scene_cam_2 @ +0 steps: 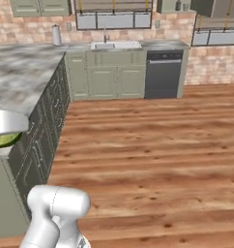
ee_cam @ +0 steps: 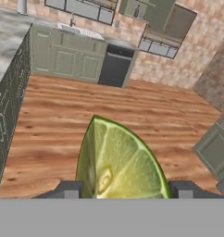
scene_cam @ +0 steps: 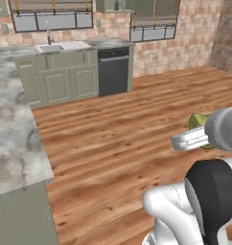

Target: There is a bowl on the dining counter. Grab a lemon wedge from the fridge and place it in the bowl. Then get the liquor bottle and glass cup from the cabinet and place them next to the bowl.

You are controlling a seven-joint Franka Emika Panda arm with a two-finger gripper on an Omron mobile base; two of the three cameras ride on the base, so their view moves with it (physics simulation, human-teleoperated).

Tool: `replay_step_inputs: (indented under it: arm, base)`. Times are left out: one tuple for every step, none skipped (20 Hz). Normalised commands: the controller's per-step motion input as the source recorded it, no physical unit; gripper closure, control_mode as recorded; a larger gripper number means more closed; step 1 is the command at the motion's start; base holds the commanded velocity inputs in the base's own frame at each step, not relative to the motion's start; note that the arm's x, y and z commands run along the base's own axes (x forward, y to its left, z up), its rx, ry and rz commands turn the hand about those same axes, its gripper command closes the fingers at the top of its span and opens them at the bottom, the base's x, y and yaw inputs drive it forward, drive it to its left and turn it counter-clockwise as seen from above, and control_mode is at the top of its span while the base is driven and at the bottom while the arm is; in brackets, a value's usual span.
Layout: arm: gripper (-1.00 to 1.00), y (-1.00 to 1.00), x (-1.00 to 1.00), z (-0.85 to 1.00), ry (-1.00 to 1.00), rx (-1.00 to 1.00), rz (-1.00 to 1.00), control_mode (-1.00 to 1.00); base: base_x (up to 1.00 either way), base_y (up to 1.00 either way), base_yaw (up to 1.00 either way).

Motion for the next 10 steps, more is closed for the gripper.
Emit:
replay_step_inputs:
  arm:
    - [1.0, 0.0, 0.0, 0.0, 0.0, 0.0, 0.0, 1.0]
    - [1.0, 0.0, 0.0, 0.0, 0.0, 0.0, 0.0, 1.0]
    - [1.0, 0.0, 0.0, 0.0, 0.0, 0.0, 0.0, 1.0]
    - [1.0, 0.0, 0.0, 0.0, 0.0, 0.0, 0.0, 1.0]
    - [1.0, 0.0, 0.0, 0.0, 0.0, 0.0, 0.0, 1.0]
    - [1.0, 0.0, 0.0, 0.0, 0.0, 0.0, 0.0, 1.0]
    - [1.0, 0.0, 0.0, 0.0, 0.0, 0.0, 0.0, 1.0]
    - [1.0, 0.0, 0.0, 0.0, 0.0, 0.0, 0.0, 1.0]
    - [1.0, 0.0, 0.0, 0.0, 0.0, 0.0, 0.0, 1.0]
    - [1.0, 0.0, 0.0, 0.0, 0.0, 0.0, 0.0, 1.0]
  base:
    - [-0.14, 1.0, 0.14]
    - [-0.09, 1.0, 0.14]
    - [-0.04, 1.0, 0.13]
    - [0.0, 1.0, 0.12]
    - [0.0, 1.0, 0.12]
    - [0.0, 1.0, 0.12]
    - [0.0, 1.0, 0.11]
    - [0.0, 1.0, 0.11]
    - [0.0, 1.0, 0.12]
    - [0.0, 1.0, 0.12]
